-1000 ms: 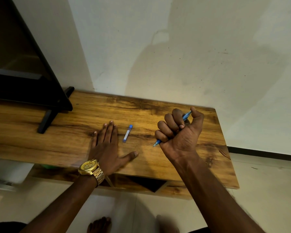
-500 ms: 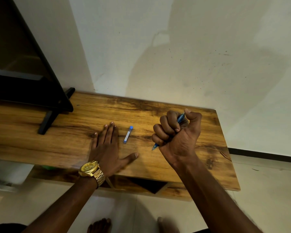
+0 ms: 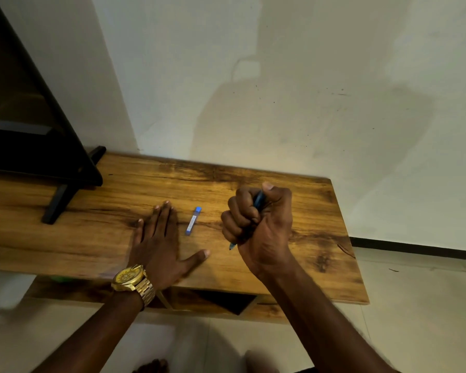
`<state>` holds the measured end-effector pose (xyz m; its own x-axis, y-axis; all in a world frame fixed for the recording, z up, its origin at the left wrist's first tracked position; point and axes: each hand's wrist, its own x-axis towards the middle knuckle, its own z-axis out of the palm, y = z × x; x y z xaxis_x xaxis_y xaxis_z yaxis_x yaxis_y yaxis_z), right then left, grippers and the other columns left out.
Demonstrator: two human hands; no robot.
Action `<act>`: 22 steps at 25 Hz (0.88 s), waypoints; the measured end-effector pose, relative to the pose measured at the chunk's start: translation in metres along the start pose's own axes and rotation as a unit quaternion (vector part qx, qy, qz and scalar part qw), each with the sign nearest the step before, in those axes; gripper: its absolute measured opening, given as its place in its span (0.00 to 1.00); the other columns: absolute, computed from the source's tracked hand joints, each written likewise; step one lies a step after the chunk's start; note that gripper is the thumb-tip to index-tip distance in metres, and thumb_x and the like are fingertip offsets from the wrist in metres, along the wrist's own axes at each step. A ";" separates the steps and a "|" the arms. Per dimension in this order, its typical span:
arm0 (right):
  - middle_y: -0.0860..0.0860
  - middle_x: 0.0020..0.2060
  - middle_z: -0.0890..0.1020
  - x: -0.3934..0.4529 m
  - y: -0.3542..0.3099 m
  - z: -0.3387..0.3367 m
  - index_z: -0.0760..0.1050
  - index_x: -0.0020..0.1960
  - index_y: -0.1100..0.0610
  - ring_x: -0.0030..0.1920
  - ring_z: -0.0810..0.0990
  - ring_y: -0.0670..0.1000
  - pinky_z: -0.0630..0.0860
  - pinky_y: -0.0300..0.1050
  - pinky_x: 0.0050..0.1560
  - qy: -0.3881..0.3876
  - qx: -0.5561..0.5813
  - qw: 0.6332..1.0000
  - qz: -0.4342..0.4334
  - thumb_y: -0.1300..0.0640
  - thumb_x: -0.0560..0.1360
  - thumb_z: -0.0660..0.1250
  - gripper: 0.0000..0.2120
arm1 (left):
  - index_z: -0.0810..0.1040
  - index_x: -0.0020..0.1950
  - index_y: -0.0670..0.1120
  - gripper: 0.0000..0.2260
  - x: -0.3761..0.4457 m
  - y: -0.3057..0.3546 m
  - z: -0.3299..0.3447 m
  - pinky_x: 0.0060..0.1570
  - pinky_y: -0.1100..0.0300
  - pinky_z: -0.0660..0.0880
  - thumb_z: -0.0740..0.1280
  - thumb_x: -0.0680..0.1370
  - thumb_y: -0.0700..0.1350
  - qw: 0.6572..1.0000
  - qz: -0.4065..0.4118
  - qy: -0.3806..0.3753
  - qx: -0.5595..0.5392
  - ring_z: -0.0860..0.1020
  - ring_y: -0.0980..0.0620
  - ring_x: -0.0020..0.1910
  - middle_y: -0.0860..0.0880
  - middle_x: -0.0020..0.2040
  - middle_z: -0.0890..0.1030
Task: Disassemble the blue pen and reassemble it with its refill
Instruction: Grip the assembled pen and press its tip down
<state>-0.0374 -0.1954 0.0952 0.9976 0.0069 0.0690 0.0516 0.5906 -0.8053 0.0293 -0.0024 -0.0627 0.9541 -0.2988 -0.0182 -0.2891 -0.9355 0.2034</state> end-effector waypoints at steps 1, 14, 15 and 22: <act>0.48 0.24 0.57 -0.002 0.000 0.000 0.65 0.27 0.50 0.25 0.50 0.50 0.47 0.45 0.28 0.000 -0.001 1.000 0.002 0.38 0.75 0.58 0.23 | 0.39 0.87 0.47 0.62 0.000 0.000 0.000 0.85 0.39 0.45 0.43 0.66 0.87 1.000 0.000 0.000 0.000 0.40 0.48 0.88 0.49 0.88 0.37; 0.49 0.25 0.56 -0.002 -0.003 -0.003 0.59 0.29 0.51 0.25 0.51 0.49 0.48 0.43 0.28 0.002 0.026 1.000 -0.003 0.38 0.76 0.58 0.23 | 0.40 0.88 0.47 0.62 0.002 0.000 0.004 0.85 0.39 0.46 0.43 0.66 0.88 1.000 -0.005 0.005 0.011 0.42 0.47 0.88 0.49 0.89 0.39; 0.49 0.25 0.56 -0.001 -0.003 -0.005 0.59 0.30 0.51 0.25 0.51 0.48 0.49 0.42 0.28 0.004 0.034 0.999 -0.005 0.38 0.77 0.58 0.24 | 0.40 0.88 0.47 0.62 0.002 0.000 0.004 0.85 0.39 0.46 0.43 0.66 0.88 1.000 -0.006 0.006 0.011 0.42 0.47 0.88 0.49 0.89 0.39; 0.48 0.25 0.57 0.000 -0.005 -0.011 0.65 0.28 0.51 0.25 0.53 0.47 0.51 0.40 0.28 0.016 0.082 0.996 0.005 0.41 0.82 0.52 0.26 | 0.39 0.87 0.46 0.63 0.001 0.000 0.003 0.85 0.38 0.46 0.44 0.65 0.88 1.000 -0.004 0.007 0.011 0.42 0.46 0.88 0.48 0.88 0.39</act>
<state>-0.0375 -0.2072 0.0931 0.9992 -0.0106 0.0398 0.0354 0.7145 -0.6987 0.0302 -0.0038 -0.0660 0.9577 -0.2878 -0.0062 -0.2820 -0.9421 0.1813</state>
